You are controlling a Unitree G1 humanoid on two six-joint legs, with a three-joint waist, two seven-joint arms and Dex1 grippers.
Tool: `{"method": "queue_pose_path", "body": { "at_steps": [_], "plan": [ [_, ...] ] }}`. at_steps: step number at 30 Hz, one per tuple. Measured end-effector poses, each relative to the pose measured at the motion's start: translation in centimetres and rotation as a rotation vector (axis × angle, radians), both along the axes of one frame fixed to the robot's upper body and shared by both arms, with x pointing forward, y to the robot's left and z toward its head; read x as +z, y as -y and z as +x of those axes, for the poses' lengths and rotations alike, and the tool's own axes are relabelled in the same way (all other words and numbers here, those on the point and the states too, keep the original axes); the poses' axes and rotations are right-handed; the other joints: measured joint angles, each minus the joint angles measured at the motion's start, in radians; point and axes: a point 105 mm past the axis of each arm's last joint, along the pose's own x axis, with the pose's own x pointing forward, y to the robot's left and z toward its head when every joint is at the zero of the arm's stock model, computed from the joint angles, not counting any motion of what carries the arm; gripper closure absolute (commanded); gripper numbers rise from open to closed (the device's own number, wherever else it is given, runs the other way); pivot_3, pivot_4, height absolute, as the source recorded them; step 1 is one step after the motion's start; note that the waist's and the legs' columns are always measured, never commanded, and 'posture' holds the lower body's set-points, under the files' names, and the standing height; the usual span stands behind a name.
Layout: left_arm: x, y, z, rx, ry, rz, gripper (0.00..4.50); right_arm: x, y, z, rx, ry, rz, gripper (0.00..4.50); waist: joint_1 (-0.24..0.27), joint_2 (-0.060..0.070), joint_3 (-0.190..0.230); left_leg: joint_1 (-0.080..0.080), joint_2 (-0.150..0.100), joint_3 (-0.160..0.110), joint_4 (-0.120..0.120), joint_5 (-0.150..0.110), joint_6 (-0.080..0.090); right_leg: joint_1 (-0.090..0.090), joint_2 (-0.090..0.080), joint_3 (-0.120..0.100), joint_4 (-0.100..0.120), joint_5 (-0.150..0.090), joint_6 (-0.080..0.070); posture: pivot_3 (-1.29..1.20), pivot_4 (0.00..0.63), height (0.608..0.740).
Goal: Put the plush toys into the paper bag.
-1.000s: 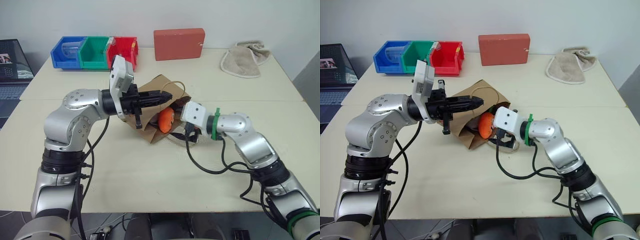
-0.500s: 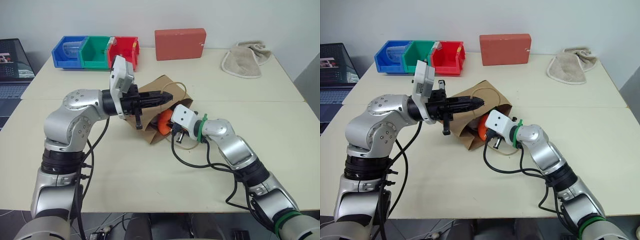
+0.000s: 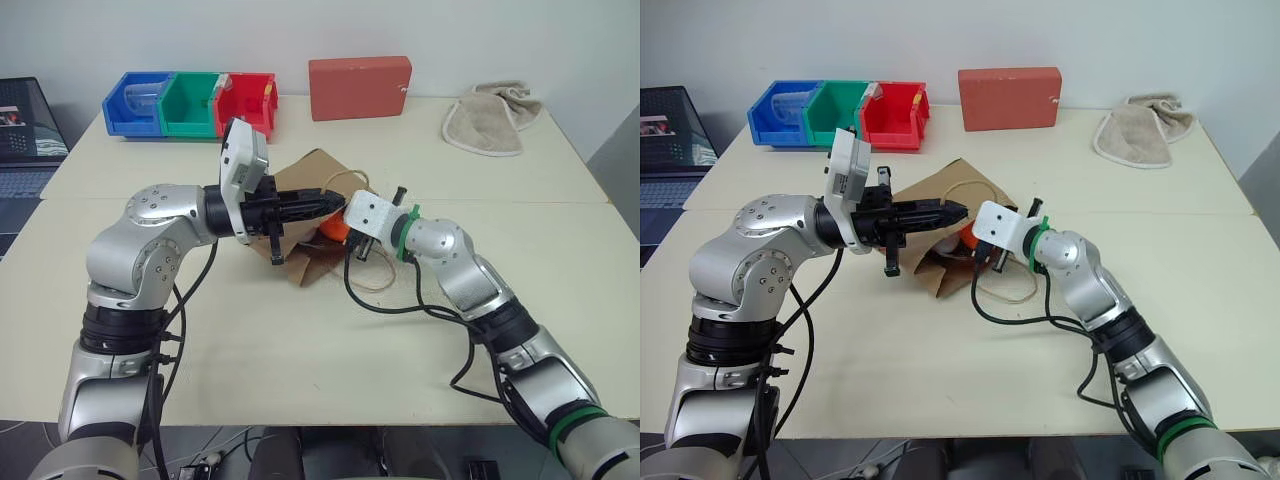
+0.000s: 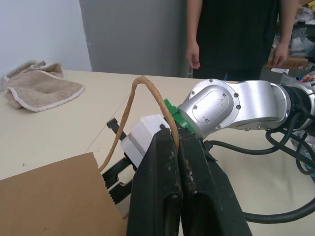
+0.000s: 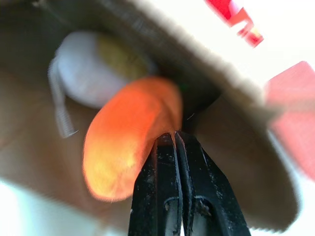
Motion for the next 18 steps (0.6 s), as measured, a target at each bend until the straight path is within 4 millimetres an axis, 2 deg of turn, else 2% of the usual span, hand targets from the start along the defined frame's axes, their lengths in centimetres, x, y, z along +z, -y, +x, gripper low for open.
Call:
{"method": "queue_pose_path", "body": {
  "at_steps": [3,7,8,11,18],
  "plan": [
    [0.0,0.0,0.0,-0.001,-0.003,0.001,4.5,0.1,-0.1,0.2,0.011,0.032,-0.016,4.43,0.0,0.0,0.0,0.0,0.0,0.0,0.0,0.0,0.0,0.0,0.0,0.0,0.0,0.0,0.0,0.0,0.15,0.74],
    [0.0,0.0,0.0,-0.003,-0.003,0.002,4.5,-1.3,-0.2,0.5,0.009,-0.003,-0.043,4.43,-0.001,0.0,0.0,0.0,0.0,0.0,0.0,0.0,0.0,0.0,0.0,0.0,0.0,0.0,0.0,0.0,0.15,0.74],
    [0.0,0.0,0.0,-0.003,-0.003,0.002,4.5,-1.7,-0.3,0.5,0.011,-0.018,-0.044,4.27,-0.001,0.0,0.0,0.0,0.0,0.0,0.0,0.0,0.0,0.0,0.0,0.0,0.0,0.0,0.0,0.0,0.15,0.74],
    [0.0,0.1,-0.1,-0.003,-0.002,0.002,4.5,-1.6,-1.0,0.0,0.04,-0.032,-0.025,3.51,-0.002,0.0,0.0,0.0,0.0,0.0,0.0,0.0,0.0,0.0,0.0,0.0,0.0,0.0,0.0,0.0,0.15,0.74],
    [0.0,0.0,-0.1,0.001,-0.002,0.005,4.5,0.9,0.0,-2.3,0.121,-0.087,0.053,0.92,0.005,0.0,0.0,0.0,0.0,0.0,0.0,0.0,0.0,0.0,0.0,0.0,0.0,0.0,0.0,0.0,0.15,0.74]
  ]
}}
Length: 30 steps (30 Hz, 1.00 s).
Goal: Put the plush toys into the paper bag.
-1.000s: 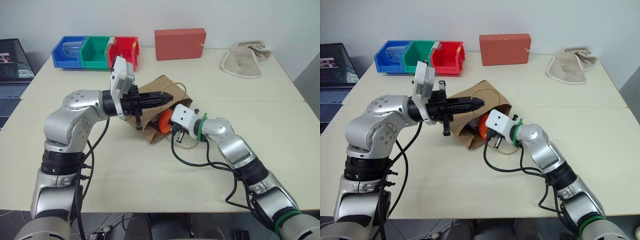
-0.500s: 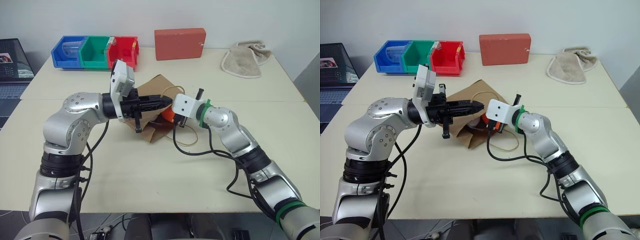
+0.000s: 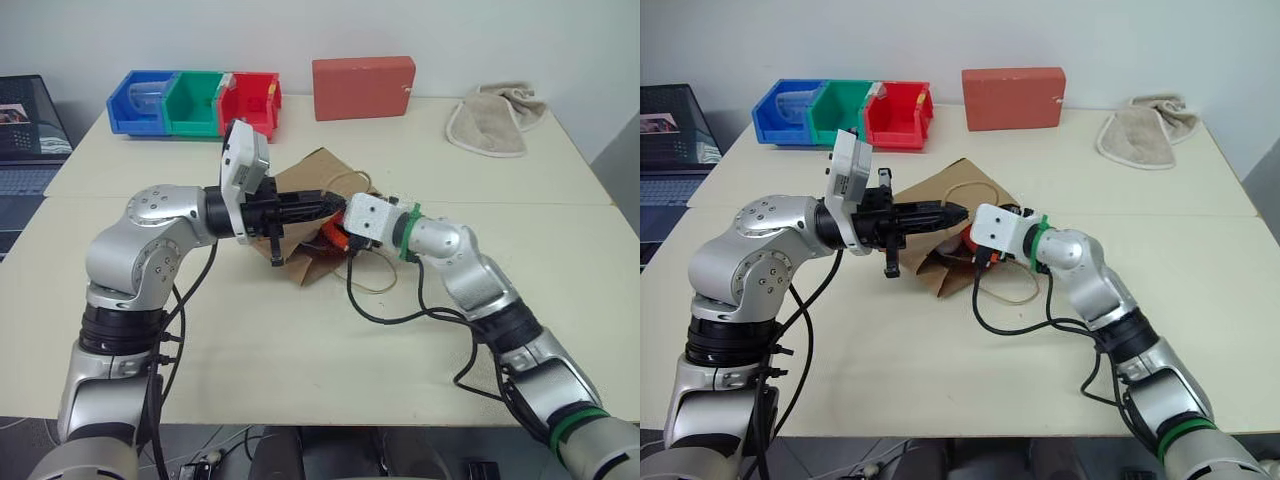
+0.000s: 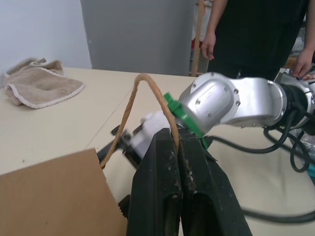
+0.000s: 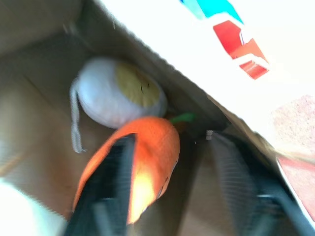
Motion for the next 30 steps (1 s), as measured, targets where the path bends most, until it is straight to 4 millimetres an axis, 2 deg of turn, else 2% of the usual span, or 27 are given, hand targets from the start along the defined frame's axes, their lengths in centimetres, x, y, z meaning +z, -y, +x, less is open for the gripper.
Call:
{"method": "queue_pose_path", "body": {
  "at_steps": [1,4,7,9,11,15,17,19,23,26,30],
  "plan": [
    [0.0,0.0,0.0,0.0,0.0,0.0,4.5,0.6,0.2,-0.4,0.013,-0.004,0.015,0.58,0.0,0.0,0.0,0.0,0.0,0.0,0.0,0.0,0.0,0.0,0.0,0.0,0.0,0.0,0.0,0.0,0.15,0.74],
    [-0.1,0.1,0.0,-0.003,-0.001,0.002,4.5,1.0,2.0,-2.5,0.076,-0.072,0.015,0.58,0.007,0.0,0.0,0.0,0.0,-0.001,0.0,0.0,0.0,0.001,0.0,-0.001,-0.001,0.0,0.0,0.0,0.15,0.74],
    [-0.1,0.0,0.1,0.002,-0.001,0.002,4.5,0.3,4.6,-4.6,0.1,-0.191,0.001,0.58,0.01,0.0,0.0,0.0,0.0,0.0,0.0,0.0,0.0,0.001,0.0,0.0,-0.002,0.0,0.0,0.0,0.15,0.74],
    [-0.1,0.1,0.1,0.0,0.0,0.001,4.5,-0.5,6.0,-5.1,0.065,-0.256,0.019,0.58,0.008,0.0,0.0,0.0,0.0,0.0,0.0,0.0,0.0,0.001,0.0,0.0,-0.001,0.0,0.0,0.0,0.15,0.74],
    [0.0,0.1,0.1,-0.001,0.003,0.001,4.5,-2.3,7.6,-4.9,-0.01,-0.325,0.017,0.58,0.005,0.0,0.0,0.001,0.0,0.0,0.001,0.0,0.0,0.001,0.0,0.0,-0.001,0.0,0.0,0.0,0.15,0.74],
    [0.1,0.1,0.1,-0.002,0.013,-0.002,4.5,-4.8,9.2,-3.3,-0.153,-0.416,0.065,0.58,-0.007,0.0,0.0,0.001,0.0,0.002,0.001,0.0,0.0,0.001,0.0,0.002,-0.001,0.0,0.0,0.0,0.15,0.74],
    [0.1,0.1,0.2,0.0,0.014,-0.001,4.5,-6.1,9.1,-2.4,-0.209,-0.467,0.124,0.58,-0.009,0.0,0.0,0.001,0.0,0.002,0.001,0.0,0.0,0.001,0.001,0.002,-0.001,0.0,0.0,0.0,0.15,0.74],
    [0.1,0.1,0.2,-0.001,0.014,0.0,4.5,-7.3,7.9,-1.5,-0.241,-0.536,0.185,0.58,-0.013,0.0,0.0,0.001,0.0,0.002,0.001,0.0,0.0,0.001,0.001,0.002,0.0,0.0,0.0,0.0,0.15,0.74],
    [0.1,0.1,0.2,-0.006,0.014,0.002,4.5,-8.2,6.8,-0.6,-0.271,-0.609,0.238,0.58,-0.012,0.0,0.0,0.0,0.0,0.001,0.0,0.0,0.0,0.001,0.0,0.001,-0.001,0.0,0.0,0.0,0.15,0.74],
    [0.1,0.1,0.3,-0.004,0.014,0.004,4.5,-8.4,6.8,-0.4,-0.286,-0.619,0.244,1.15,-0.004,0.0,0.0,0.0,0.0,0.001,0.0,0.0,0.0,0.001,0.0,0.001,-0.001,0.0,0.0,0.0,0.15,0.74],
    [0.1,0.1,0.3,0.003,0.015,0.003,4.5,-8.5,6.6,-0.6,-0.274,-0.634,0.244,2.54,-0.003,0.0,0.0,0.0,0.0,0.001,0.0,0.0,0.0,0.001,0.0,0.001,-0.001,0.0,0.0,0.0,0.15,0.74]
  ]
}}
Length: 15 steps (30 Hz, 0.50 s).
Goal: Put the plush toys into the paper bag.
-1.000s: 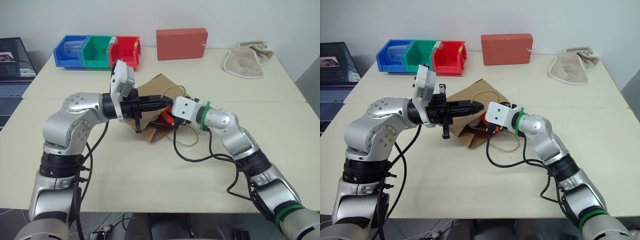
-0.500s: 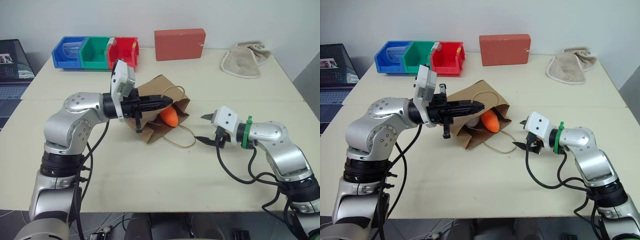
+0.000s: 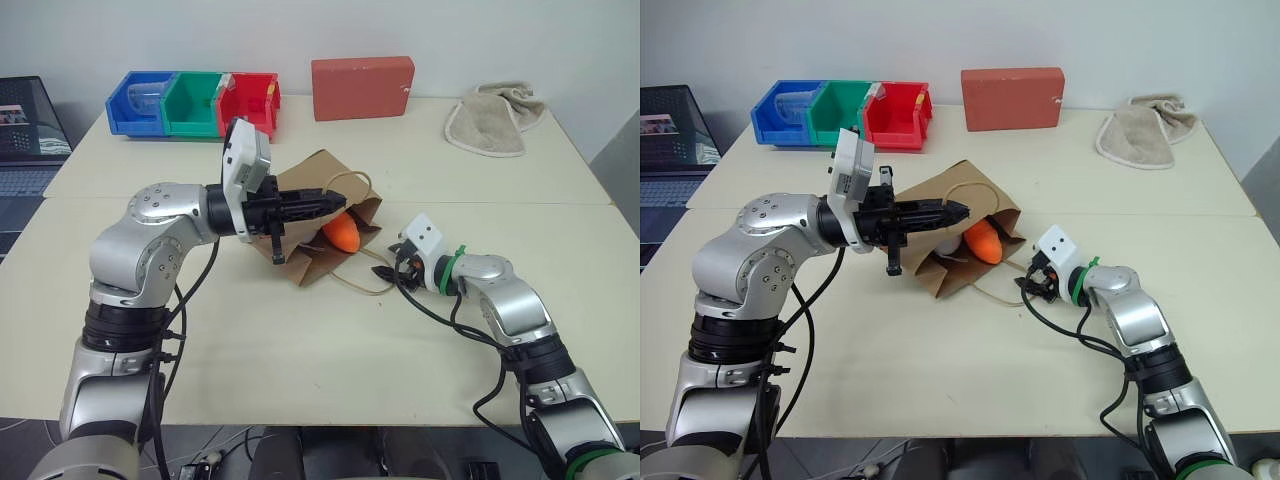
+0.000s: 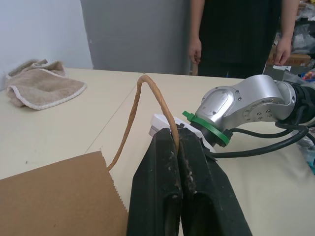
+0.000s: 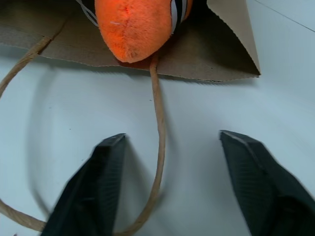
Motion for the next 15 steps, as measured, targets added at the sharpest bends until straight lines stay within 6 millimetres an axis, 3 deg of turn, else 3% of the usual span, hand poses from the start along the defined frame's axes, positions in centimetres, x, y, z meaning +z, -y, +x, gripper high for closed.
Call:
{"method": "queue_pose_path", "body": {
  "at_steps": [5,11,15],
  "plan": [
    [0.0,-0.1,0.1,0.007,0.001,-0.002,4.5,-0.1,0.2,-0.6,0.018,-0.025,0.005,4.42,0.0,0.0,0.0,0.0,0.0,0.0,0.0,0.0,0.0,0.0,0.0,0.0,0.0,0.0,0.0,0.0,0.15,0.74],
    [0.3,0.0,0.1,0.006,0.008,-0.006,4.5,0.2,0.2,-1.4,0.029,-0.072,0.039,4.47,0.001,0.0,0.0,0.0,0.0,0.0,0.0,0.0,0.0,0.0,0.0,0.0,0.0,0.0,0.0,0.0,0.15,0.74],
    [1.8,0.3,0.1,0.007,0.049,-0.028,4.5,2.6,0.8,-2.6,0.058,-0.085,0.107,4.47,0.005,0.0,0.0,-0.001,0.0,0.0,0.0,0.0,0.0,0.0,0.0,0.0,0.0,0.0,0.0,0.0,0.15,0.74]
  ]
}}
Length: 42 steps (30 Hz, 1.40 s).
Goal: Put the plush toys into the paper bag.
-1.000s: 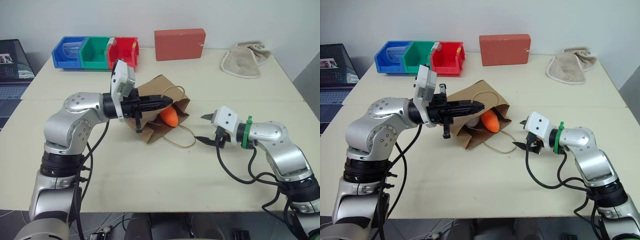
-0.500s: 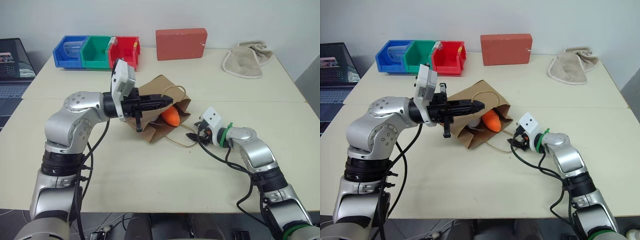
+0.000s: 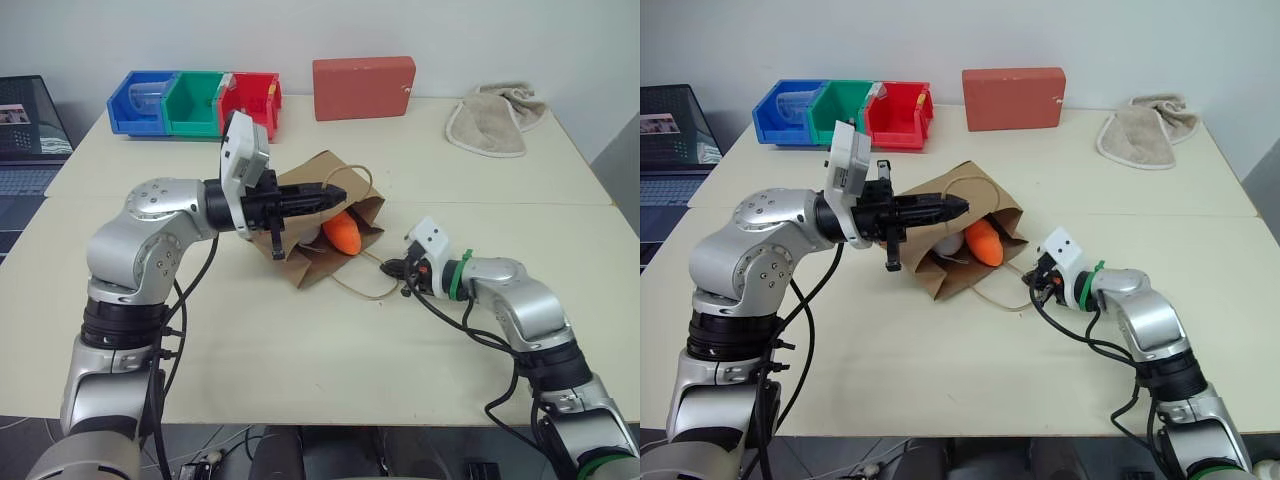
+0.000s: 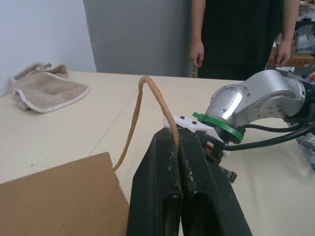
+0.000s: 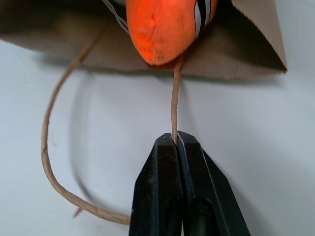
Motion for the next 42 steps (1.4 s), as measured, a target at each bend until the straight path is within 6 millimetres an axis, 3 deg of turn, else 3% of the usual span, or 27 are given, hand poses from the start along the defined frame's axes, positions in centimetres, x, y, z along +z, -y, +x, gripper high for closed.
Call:
{"method": "queue_pose_path", "body": {
  "at_steps": [3,6,9,14,21,24,28,35,36,42],
  "plan": [
    [2.4,-0.2,0.8,0.047,0.048,-0.07,4.5,3.6,2.7,-1.1,-0.015,-0.005,0.043,4.47,0.007,0.0,0.0,0.0,0.0,0.0,0.001,0.0,0.0,0.0,0.0,0.0,0.0,0.0,0.0,0.0,0.15,0.74],
    [4.3,-0.8,1.9,0.11,0.076,-0.148,4.5,8.6,5.1,-1.8,-0.046,0.055,0.081,4.47,0.007,0.0,0.0,0.001,0.0,0.0,0.0,0.0,0.0,0.001,0.0,0.0,0.0,0.0,0.0,0.0,0.15,0.74],
    [4.5,-0.6,2.9,0.134,0.064,-0.181,4.5,11.5,5.3,-2.8,-0.014,0.032,0.147,4.47,-0.002,0.0,0.0,0.001,0.0,0.0,0.0,0.0,0.0,0.001,0.0,0.0,0.0,0.0,0.0,0.0,0.15,0.74],
    [3.1,-0.4,5.2,0.17,-0.001,-0.209,4.5,13.9,5.1,-2.5,-0.032,-0.016,0.204,4.47,-0.003,0.0,0.0,0.0,0.0,0.001,0.0,0.0,0.0,0.0,0.0,0.0,0.0,0.0,0.0,0.0,0.15,0.74],
    [1.1,0.7,6.8,0.152,-0.057,-0.204,4.5,12.8,4.8,-0.4,-0.131,-0.076,0.254,4.47,-0.002,0.0,0.0,-0.003,0.0,0.001,-0.001,0.0,0.0,-0.004,0.0,0.0,0.0,0.0,0.0,0.0,0.15,0.74],
    [0.9,0.7,6.6,0.132,-0.065,-0.192,3.86,12.9,4.8,-0.2,-0.154,-0.07,0.252,3.87,-0.003,0.0,0.0,-0.003,0.0,0.001,-0.003,0.0,0.0,-0.004,0.0,0.0,-0.001,0.0,0.0,0.0,0.15,0.74],
    [1.2,-0.2,6.2,0.123,-0.065,-0.152,2.7,13.3,5.0,-0.3,-0.144,-0.053,0.25,2.5,-0.003,0.001,0.0,-0.003,0.0,0.001,-0.003,0.0,0.0,-0.004,0.0,0.0,0.0,0.0,0.0,0.0,0.15,0.74],
    [2.0,-2.8,5.2,0.18,0.027,-0.06,0.43,17.3,6.8,-1.5,-0.11,0.11,0.216,0.0,-0.003,0.001,0.001,-0.002,0.0,0.001,-0.003,0.0,0.0,-0.004,0.0,0.0,-0.001,0.0,0.0,0.0,0.15,0.74],
    [1.7,-3.2,5.0,0.182,0.024,-0.045,0.13,17.6,6.9,-1.7,-0.097,0.135,0.215,0.0,-0.003,0.001,0.001,-0.002,0.0,0.001,-0.003,0.0,0.0,-0.004,0.0,0.0,-0.001,0.0,0.0,0.0,0.15,0.74],
    [-1.1,-5.3,4.1,0.205,-0.056,-0.006,0.13,17.8,8.1,-2.2,-0.058,0.28,0.17,0.0,-0.003,0.001,0.001,-0.003,0.0,0.001,-0.002,0.0,0.0,-0.004,0.0,0.0,-0.001,0.0,0.0,0.0,0.15,0.74]
  ]
}}
